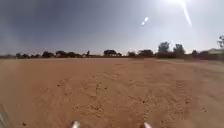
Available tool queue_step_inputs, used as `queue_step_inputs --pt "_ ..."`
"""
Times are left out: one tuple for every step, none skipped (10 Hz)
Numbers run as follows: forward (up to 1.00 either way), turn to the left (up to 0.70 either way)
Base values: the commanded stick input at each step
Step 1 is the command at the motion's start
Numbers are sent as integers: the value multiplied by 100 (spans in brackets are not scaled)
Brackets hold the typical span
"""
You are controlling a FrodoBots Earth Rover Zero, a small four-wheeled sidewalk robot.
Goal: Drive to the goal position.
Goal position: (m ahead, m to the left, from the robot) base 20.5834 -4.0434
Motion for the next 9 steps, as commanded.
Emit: queue_step_inputs --pt "70 0" --pt "70 0" --pt "70 0" --pt "70 0" --pt "70 0" --pt "70 0" --pt "70 0" --pt "70 0" --pt "70 0"
